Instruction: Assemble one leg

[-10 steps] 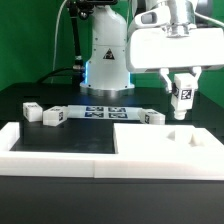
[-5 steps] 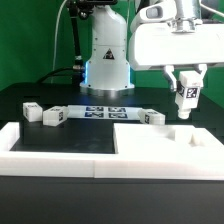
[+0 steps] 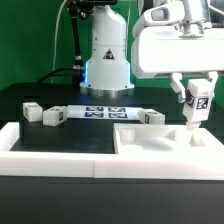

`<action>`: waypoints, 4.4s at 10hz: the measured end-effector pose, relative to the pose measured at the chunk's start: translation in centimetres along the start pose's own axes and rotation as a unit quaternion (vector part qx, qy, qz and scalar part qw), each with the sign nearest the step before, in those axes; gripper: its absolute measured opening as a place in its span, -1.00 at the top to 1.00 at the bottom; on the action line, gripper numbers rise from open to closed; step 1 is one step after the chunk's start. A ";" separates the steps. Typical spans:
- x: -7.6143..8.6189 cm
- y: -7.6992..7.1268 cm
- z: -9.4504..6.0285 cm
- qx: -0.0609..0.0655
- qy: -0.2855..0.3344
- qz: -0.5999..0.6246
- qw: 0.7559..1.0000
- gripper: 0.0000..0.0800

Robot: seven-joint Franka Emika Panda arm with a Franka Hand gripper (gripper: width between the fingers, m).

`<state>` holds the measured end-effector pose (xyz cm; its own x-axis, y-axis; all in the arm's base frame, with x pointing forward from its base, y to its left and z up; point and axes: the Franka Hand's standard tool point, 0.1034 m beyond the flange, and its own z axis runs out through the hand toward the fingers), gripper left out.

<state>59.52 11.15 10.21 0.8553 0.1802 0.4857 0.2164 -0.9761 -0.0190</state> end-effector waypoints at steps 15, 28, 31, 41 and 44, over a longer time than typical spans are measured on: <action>-0.9 -0.2 3.9 -0.008 0.037 -0.002 0.999 0.28; -1.1 -0.1 3.5 -0.008 0.020 0.009 1.000 -0.62; -0.3 0.3 2.6 -0.005 0.011 0.011 1.000 -0.62; 0.9 -0.6 3.0 0.049 -0.213 0.011 0.976 -0.62; 0.9 -0.6 3.0 0.049 -0.213 0.011 0.976 -0.36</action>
Offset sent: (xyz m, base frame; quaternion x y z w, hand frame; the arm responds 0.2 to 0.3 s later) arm 0.0234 -0.0025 -0.0112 -0.0078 0.0218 -0.0600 0.9979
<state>61.56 12.22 8.05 0.9739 0.2138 0.0765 0.2218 -0.9678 -0.1189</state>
